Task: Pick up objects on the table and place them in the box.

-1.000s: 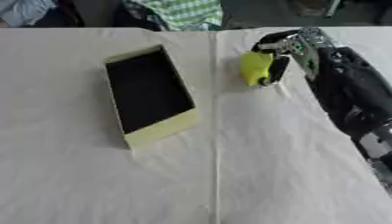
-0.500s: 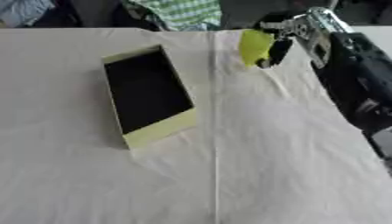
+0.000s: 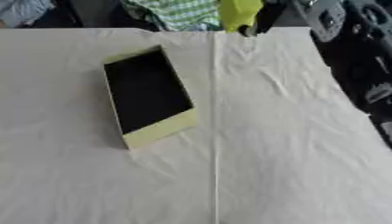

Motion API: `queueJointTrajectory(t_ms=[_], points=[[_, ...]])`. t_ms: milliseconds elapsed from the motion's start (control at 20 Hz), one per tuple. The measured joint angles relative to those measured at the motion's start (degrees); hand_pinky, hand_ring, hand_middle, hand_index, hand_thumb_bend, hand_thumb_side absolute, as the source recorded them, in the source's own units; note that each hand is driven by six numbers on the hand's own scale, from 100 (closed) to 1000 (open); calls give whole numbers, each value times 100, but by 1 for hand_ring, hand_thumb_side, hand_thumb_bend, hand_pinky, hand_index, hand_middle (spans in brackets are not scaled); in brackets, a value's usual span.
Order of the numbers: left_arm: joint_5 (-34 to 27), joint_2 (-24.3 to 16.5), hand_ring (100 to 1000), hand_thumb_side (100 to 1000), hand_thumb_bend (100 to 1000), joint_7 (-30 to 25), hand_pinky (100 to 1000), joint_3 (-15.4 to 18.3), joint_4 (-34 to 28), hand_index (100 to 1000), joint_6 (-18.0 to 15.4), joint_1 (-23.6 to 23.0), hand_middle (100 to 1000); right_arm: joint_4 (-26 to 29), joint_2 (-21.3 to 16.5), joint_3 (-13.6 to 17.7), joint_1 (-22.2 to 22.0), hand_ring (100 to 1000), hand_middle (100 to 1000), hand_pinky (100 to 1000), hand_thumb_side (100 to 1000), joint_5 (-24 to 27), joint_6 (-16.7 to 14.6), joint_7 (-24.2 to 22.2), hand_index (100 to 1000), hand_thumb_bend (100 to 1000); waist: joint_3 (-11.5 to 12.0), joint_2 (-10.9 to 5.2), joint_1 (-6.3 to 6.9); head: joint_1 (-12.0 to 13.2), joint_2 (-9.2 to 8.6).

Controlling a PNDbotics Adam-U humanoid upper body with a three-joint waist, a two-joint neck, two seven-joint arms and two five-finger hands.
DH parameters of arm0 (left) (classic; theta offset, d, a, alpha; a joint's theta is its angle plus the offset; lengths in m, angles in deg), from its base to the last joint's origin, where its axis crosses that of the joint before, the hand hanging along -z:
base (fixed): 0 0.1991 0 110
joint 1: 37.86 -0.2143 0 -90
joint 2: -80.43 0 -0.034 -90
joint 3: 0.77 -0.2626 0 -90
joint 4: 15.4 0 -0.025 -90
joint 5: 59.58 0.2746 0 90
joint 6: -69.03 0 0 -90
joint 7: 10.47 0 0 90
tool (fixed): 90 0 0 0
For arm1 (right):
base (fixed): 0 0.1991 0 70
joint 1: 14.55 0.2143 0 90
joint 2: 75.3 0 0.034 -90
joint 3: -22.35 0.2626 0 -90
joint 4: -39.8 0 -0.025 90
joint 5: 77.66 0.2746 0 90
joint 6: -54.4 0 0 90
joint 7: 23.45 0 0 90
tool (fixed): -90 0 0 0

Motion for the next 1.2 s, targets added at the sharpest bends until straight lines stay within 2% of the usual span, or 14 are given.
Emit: queueJointTrajectory(t_ms=[200, 500, 800, 1200], points=[[0, 0, 533, 806, 100, -11, 636, -2, 0, 711, -5, 0, 507, 528, 53, -313, 170, 732, 583, 686, 100, 225, 216, -245, 721, 100, 32, 0, 0, -62, 0], [-2, 0, 534, 806, 100, -23, 636, -21, 0, 711, -12, 2, 508, 914, 356, -839, 286, 729, 584, 677, 110, 438, 406, -609, 717, 100, 105, 0, 0, -160, 0], [-9, 0, 534, 806, 100, -46, 636, -41, 0, 711, -22, 15, 508, 902, 615, -1247, 397, 726, 579, 670, 123, 447, 519, -758, 713, 100, 141, 0, 0, -227, 2], [-37, 3, 534, 805, 100, -81, 636, -72, 0, 711, -14, 25, 508, 540, 976, -1539, 398, 723, 572, 665, 163, 457, 557, -707, 709, 100, 196, 0, 0, -234, 1]])
